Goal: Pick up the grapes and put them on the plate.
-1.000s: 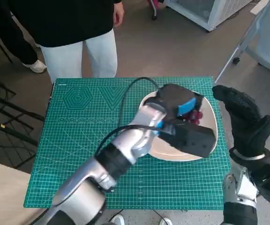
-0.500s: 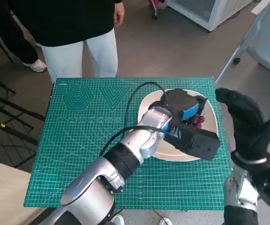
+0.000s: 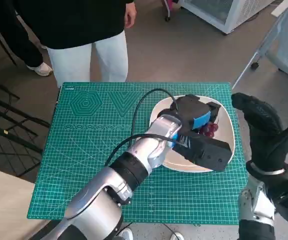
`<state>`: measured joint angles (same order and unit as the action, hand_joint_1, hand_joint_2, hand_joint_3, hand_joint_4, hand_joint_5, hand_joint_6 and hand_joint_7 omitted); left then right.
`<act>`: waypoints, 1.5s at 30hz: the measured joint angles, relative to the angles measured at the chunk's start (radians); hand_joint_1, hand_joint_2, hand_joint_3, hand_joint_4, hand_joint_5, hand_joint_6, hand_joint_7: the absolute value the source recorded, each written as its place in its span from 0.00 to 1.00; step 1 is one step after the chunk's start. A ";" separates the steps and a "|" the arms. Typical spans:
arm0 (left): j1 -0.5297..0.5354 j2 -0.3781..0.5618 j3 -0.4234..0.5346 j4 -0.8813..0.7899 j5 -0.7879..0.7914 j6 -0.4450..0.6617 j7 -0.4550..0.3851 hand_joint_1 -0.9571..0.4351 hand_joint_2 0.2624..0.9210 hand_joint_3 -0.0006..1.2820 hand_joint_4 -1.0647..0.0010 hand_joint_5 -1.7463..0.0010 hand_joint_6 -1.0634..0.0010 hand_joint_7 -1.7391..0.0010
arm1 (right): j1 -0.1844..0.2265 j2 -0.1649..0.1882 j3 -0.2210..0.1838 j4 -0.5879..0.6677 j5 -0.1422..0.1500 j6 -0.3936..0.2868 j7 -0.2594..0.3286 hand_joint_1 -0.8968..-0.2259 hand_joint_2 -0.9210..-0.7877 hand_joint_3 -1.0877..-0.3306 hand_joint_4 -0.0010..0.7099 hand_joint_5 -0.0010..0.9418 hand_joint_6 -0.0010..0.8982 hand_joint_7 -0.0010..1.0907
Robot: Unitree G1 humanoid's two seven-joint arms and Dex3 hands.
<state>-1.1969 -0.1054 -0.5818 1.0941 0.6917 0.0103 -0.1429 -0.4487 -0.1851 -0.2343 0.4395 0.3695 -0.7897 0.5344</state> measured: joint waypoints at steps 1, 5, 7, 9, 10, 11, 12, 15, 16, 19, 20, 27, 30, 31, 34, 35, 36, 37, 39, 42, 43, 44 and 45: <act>-0.001 0.000 0.004 0.007 -0.009 -0.007 -0.011 0.46 0.93 0.06 0.55 0.59 0.65 0.77 | 0.000 0.000 0.001 0.000 -0.001 0.000 -0.001 0.54 0.00 0.54 0.22 0.00 0.00 0.30; -0.004 0.002 0.008 0.032 -0.025 -0.035 -0.037 0.27 0.97 0.02 0.66 0.89 0.68 0.94 | 0.000 0.001 0.003 0.000 -0.001 0.000 -0.001 0.54 0.00 0.53 0.22 0.00 0.00 0.29; -0.004 0.005 0.004 0.041 -0.025 -0.050 -0.040 0.23 0.98 0.03 0.75 0.95 0.72 0.97 | 0.000 0.002 0.004 0.001 0.000 0.000 -0.001 0.54 0.00 0.54 0.23 0.00 0.00 0.29; -0.004 0.009 0.000 0.047 -0.024 -0.064 -0.040 0.20 0.99 0.04 0.83 0.98 0.76 0.99 | -0.001 0.003 0.004 0.001 0.000 0.000 -0.001 0.54 0.00 0.54 0.23 0.00 0.00 0.30; -0.004 0.012 -0.001 0.049 -0.024 -0.072 -0.040 0.20 1.00 0.05 0.86 0.98 0.78 0.99 | -0.001 0.003 0.005 0.001 0.000 0.000 -0.001 0.54 0.00 0.54 0.23 0.00 0.00 0.30; -0.004 0.015 -0.002 0.051 -0.024 -0.079 -0.039 0.19 1.00 0.06 0.88 0.99 0.79 0.99 | -0.001 0.003 0.005 0.001 0.000 0.000 -0.001 0.54 0.00 0.54 0.23 0.00 0.00 0.30; -0.004 0.018 -0.002 0.052 -0.025 -0.088 -0.038 0.18 1.00 0.07 0.90 0.99 0.80 1.00 | -0.001 0.004 0.006 0.002 0.000 0.000 -0.001 0.54 0.00 0.54 0.23 0.00 0.00 0.30; -0.003 0.029 -0.001 0.052 -0.026 -0.114 -0.024 0.17 1.00 0.10 0.93 1.00 0.82 1.00 | -0.001 0.005 0.007 0.002 0.000 0.000 -0.001 0.54 0.00 0.54 0.23 0.00 0.00 0.30; -0.003 0.033 -0.001 0.052 -0.026 -0.124 -0.015 0.16 1.00 0.12 0.94 1.00 0.83 1.00 | -0.001 0.006 0.007 0.003 0.001 0.000 -0.001 0.54 0.00 0.54 0.22 0.00 0.00 0.30; -0.001 0.049 0.001 0.052 -0.027 -0.163 0.013 0.15 1.00 0.16 0.96 1.00 0.84 1.00 | -0.001 0.008 0.009 0.004 0.001 0.000 0.000 0.53 0.00 0.54 0.22 0.00 0.00 0.29; 0.000 0.056 0.004 0.052 -0.029 -0.178 0.022 0.14 1.00 0.18 0.97 1.00 0.84 1.00 | -0.001 0.008 0.009 0.004 0.002 0.000 0.000 0.53 0.00 0.54 0.22 0.00 0.00 0.29; 0.033 0.113 0.083 0.053 -0.108 -0.316 0.062 0.12 1.00 0.36 0.99 1.00 0.85 1.00 | -0.003 0.010 0.014 0.008 0.002 0.000 0.000 0.53 0.00 0.54 0.22 0.00 0.00 0.29; 0.063 0.139 0.145 0.050 -0.172 -0.380 0.068 0.12 1.00 0.44 0.99 1.00 0.85 1.00 | -0.003 0.010 0.016 0.009 0.002 0.000 0.000 0.53 0.00 0.55 0.22 0.00 0.00 0.30; 0.076 0.148 0.168 0.049 -0.197 -0.402 0.069 0.12 1.00 0.45 0.99 1.00 0.85 1.00 | -0.003 0.010 0.017 0.009 0.002 0.000 0.000 0.53 0.00 0.55 0.22 0.00 0.00 0.30; 0.121 0.172 0.240 0.039 -0.273 -0.467 0.075 0.13 1.00 0.48 0.98 1.00 0.84 1.00 | -0.003 0.010 0.017 0.008 0.003 0.000 0.000 0.53 0.00 0.56 0.23 0.00 0.00 0.30; 0.139 0.179 0.267 0.034 -0.302 -0.490 0.076 0.13 1.00 0.48 0.98 1.00 0.84 1.00 | -0.003 0.010 0.018 0.008 0.003 0.000 0.000 0.53 0.00 0.56 0.23 0.00 0.00 0.30; 0.158 0.185 0.296 0.027 -0.334 -0.513 0.075 0.14 1.00 0.48 0.97 0.99 0.84 1.00 | -0.003 0.010 0.018 0.008 0.004 0.000 0.001 0.53 0.00 0.56 0.23 0.00 0.00 0.30; 0.178 0.189 0.325 0.019 -0.369 -0.535 0.072 0.14 1.00 0.48 0.97 0.99 0.83 1.00 | -0.003 0.010 0.018 0.008 0.004 0.000 0.001 0.53 0.00 0.56 0.23 0.00 0.00 0.31; 0.217 0.195 0.381 -0.001 -0.439 -0.574 0.055 0.15 1.00 0.46 0.96 0.99 0.84 1.00 | -0.003 0.010 0.019 0.006 0.006 -0.001 0.001 0.52 0.00 0.56 0.23 0.01 0.00 0.31; 0.278 0.195 0.462 -0.041 -0.556 -0.619 0.003 0.16 1.00 0.42 0.96 0.99 0.88 1.00 | -0.003 0.011 0.020 0.003 0.008 -0.001 0.001 0.52 0.00 0.57 0.23 0.01 0.00 0.31; 0.299 0.193 0.488 -0.058 -0.598 -0.633 -0.018 0.16 1.00 0.41 0.96 0.99 0.90 1.00 | -0.003 0.011 0.021 0.002 0.008 -0.001 0.001 0.52 0.00 0.57 0.23 0.01 0.00 0.31; 0.321 0.190 0.514 -0.076 -0.640 -0.647 -0.041 0.17 1.00 0.41 0.96 1.00 0.92 1.00 | -0.003 0.012 0.022 0.000 0.008 -0.001 0.001 0.52 0.00 0.57 0.23 0.01 0.00 0.31; 0.343 0.187 0.538 -0.094 -0.680 -0.661 -0.063 0.17 1.00 0.40 0.97 1.00 0.94 1.00 | -0.003 0.012 0.023 -0.001 0.008 -0.001 0.001 0.52 0.00 0.57 0.23 0.01 0.00 0.31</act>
<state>-0.8535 0.0813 -0.0439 1.0001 0.0115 -0.6506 -0.2061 -0.4517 -0.1729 -0.2111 0.4385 0.3775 -0.7908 0.5353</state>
